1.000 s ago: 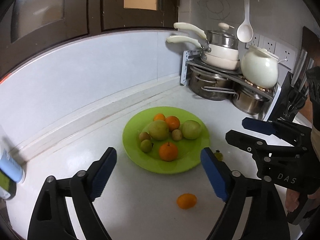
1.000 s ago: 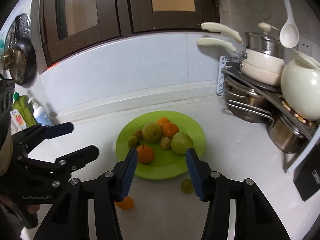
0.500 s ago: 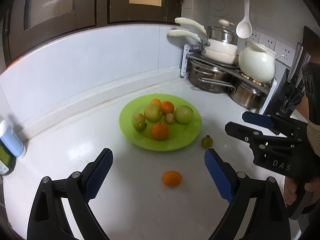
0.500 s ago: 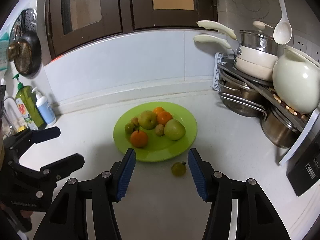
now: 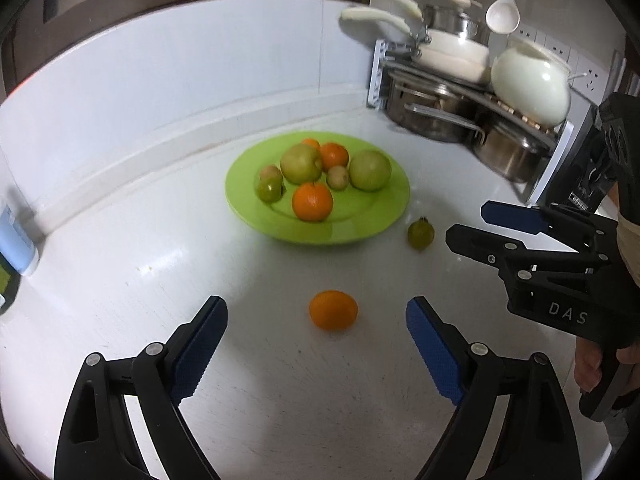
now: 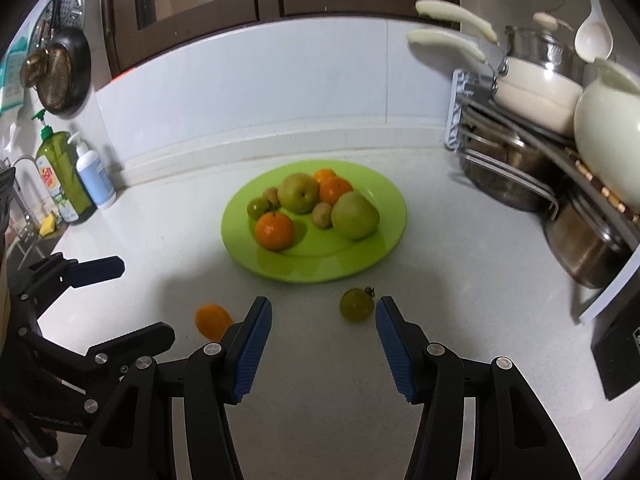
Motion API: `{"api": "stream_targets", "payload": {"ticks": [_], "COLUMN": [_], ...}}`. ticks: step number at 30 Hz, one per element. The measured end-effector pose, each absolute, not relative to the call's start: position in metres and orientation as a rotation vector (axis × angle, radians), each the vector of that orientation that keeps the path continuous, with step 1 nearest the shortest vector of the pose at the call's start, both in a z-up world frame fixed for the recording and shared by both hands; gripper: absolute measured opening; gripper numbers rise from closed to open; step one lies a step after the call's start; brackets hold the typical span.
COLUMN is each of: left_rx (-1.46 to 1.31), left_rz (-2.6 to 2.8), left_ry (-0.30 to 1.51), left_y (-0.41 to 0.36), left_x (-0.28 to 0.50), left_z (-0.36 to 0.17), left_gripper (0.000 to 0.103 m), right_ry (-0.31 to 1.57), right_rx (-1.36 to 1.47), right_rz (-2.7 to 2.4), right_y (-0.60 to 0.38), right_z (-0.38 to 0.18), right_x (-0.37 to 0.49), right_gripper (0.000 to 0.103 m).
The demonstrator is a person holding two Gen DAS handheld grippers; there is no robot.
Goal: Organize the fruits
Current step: 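Move both open tools toward the last orange and green tomato on the counter, then grasp the orange with the left tool while the right tool grasps the green tomato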
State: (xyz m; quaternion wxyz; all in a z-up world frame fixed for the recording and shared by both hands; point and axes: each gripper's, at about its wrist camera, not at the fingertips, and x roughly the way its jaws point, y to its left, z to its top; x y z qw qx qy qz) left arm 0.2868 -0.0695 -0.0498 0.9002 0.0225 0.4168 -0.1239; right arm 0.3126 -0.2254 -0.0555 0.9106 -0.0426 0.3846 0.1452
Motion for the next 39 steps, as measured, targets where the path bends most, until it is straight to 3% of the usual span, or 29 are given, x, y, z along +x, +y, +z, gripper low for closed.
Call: {"api": "stream_targets", "payload": {"ticks": [13,27,39], "left_rx": [0.006,-0.008,0.0], "left_rz": [-0.237,-0.279,-0.283], "left_ry": [0.976,1.007,0.981], "left_y": [-0.079,-0.084,-0.085], "left_x": [0.313,0.325,0.321], "left_z": [-0.089,-0.098,-0.093], "left_gripper": [0.066,0.036,0.036], "right_ry": [0.884,0.942,0.925], "right_rx": [-0.07,-0.056,-0.062], "right_rz": [0.282,0.293,0.292], "right_y": [-0.239,-0.236,-0.236], "right_z": [-0.094,-0.114,-0.11], "right_x": [0.343,0.372,0.366], "right_gripper": [0.053,0.033,0.03]}}
